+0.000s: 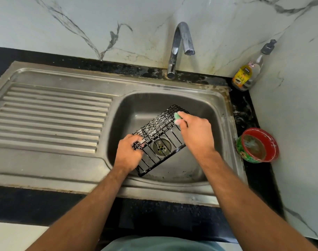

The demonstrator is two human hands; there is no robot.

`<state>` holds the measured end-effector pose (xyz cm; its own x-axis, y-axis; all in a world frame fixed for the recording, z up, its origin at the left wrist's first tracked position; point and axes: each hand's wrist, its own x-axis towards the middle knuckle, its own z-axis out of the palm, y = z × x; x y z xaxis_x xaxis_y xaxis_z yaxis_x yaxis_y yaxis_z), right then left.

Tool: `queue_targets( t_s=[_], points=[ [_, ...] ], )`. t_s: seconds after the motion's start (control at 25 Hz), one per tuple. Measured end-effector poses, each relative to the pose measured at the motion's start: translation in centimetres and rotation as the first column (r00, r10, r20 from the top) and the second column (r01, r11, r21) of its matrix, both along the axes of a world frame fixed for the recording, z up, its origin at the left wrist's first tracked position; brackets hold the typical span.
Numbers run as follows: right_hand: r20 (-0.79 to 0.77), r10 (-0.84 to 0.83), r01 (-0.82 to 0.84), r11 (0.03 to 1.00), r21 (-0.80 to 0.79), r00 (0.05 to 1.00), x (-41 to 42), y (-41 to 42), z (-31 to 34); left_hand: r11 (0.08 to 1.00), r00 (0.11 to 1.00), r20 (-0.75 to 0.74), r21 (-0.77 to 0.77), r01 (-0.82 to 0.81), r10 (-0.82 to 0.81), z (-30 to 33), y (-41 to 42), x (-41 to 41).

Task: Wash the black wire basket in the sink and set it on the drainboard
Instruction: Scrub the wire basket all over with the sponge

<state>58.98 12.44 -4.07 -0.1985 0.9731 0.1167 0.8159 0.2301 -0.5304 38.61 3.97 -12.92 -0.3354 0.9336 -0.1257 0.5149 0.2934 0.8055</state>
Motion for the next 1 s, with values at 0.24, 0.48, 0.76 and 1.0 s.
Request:
queue_targets(
  t_s=[0.24, 0.48, 0.76, 1.0],
  points=[
    [-0.131, -0.073, 0.088, 0.989, 0.116, 0.989, -0.4, -1.4, -1.2, 0.993, 0.991, 0.069, 0.02, -0.118, 0.116, 1.0, -0.6, 0.0],
    [-0.02, 0.019, -0.013, 0.961, 0.277, 1.0, 1.5, -1.5, -3.8, 0.999, 0.998, 0.041, 0.019, -0.047, 0.046, 0.7, -0.4, -0.1],
    [-0.666, -0.312, 0.263, 0.948, -0.177, 0.677, 0.2, -1.4, -1.6, 0.997, 0.996, 0.057, 0.015, -0.069, 0.068, 0.5, -0.4, -0.1],
    [-0.454, -0.2, 0.173, 0.98, -0.101, 0.868, 0.5, 0.8, -0.3, 1.0, 0.998, 0.054, 0.003, -0.028, 0.028, 0.5, -0.6, 0.0]
  ],
)
